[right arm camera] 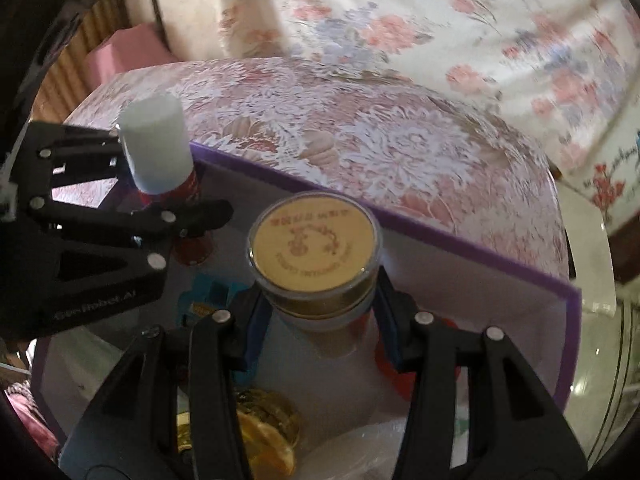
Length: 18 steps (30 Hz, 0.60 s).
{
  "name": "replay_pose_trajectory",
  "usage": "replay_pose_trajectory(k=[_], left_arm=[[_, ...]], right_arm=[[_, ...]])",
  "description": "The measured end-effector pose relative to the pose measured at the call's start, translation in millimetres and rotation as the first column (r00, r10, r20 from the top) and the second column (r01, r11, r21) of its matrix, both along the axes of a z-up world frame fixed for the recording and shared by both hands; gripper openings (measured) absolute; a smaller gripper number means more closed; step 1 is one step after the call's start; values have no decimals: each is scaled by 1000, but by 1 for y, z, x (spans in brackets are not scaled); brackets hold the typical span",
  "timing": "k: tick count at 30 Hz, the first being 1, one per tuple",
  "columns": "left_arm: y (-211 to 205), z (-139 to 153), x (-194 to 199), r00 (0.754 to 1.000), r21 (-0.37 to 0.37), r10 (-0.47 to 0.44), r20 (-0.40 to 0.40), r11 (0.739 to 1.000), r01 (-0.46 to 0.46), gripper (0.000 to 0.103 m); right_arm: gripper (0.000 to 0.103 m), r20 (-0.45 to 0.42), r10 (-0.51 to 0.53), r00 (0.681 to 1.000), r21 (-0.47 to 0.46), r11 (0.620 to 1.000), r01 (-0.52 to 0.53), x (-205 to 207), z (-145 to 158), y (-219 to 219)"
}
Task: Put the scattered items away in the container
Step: 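Lower the spray can and jar into the box and open both tools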
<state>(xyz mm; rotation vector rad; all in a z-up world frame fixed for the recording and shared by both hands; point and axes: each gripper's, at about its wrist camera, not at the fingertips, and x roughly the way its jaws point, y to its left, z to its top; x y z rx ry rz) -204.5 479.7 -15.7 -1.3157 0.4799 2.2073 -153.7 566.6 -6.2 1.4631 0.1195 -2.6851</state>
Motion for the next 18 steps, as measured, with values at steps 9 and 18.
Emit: replay_pose_trajectory(k=[9, 18], left_arm=[[-1, -5, 7, 994, -25, -95, -49, 995, 94, 35], [-2, -7, 17, 977, -15, -177, -119, 984, 177, 35]], right_arm=[[49, 6, 67, 998, 14, 998, -67, -1, -18, -10], [49, 12, 52, 999, 16, 999, -52, -6, -24, -8]])
